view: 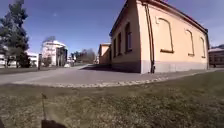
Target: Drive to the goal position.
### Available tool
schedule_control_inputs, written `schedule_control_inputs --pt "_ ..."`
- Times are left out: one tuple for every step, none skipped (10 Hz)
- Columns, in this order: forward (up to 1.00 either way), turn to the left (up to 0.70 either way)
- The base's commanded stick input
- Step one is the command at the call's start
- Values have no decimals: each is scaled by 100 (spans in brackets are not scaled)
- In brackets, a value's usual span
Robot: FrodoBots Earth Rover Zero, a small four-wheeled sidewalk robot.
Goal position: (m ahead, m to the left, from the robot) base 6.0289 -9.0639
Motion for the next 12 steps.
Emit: schedule_control_inputs --pt "0 0" --pt "0 0" --pt "0 0" --pt "0 0" --pt "46 0" --pt "70 0" --pt "70 0" --pt "70 0" --pt "70 0" --pt "70 0" --pt "70 0" --pt "70 0"
